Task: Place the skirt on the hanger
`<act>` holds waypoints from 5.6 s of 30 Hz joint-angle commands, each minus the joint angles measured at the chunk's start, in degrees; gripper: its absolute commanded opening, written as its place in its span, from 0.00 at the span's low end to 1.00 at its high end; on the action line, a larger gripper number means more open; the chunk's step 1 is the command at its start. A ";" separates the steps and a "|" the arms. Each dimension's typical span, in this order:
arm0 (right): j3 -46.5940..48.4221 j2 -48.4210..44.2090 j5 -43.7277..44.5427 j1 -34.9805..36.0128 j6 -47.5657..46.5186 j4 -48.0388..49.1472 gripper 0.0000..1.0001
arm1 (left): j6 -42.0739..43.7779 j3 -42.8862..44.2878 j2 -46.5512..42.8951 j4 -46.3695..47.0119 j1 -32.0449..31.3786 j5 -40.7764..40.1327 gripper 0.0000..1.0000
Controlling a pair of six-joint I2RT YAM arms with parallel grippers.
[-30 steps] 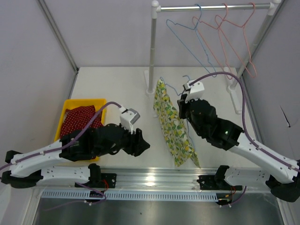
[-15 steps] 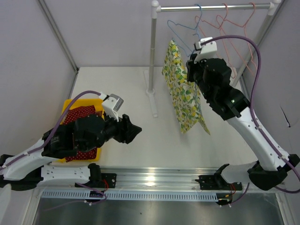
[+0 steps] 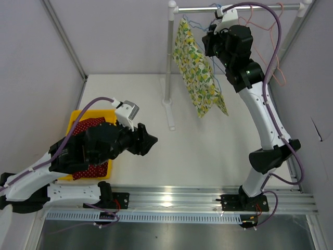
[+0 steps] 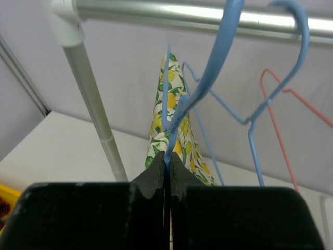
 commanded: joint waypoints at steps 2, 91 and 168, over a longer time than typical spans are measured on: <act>12.73 5.43 -2.30 -0.34 -0.88 4.89 0.00 | 1.75 0.96 -0.86 0.73 1.11 1.30 0.62; -60.28 -42.90 0.96 13.99 25.40 -3.28 0.97 | -13.64 -30.15 14.07 12.59 61.31 -13.20 0.75; -66.51 -37.81 11.15 14.43 26.36 -7.68 0.95 | -5.63 -17.17 26.85 23.94 21.85 29.61 0.00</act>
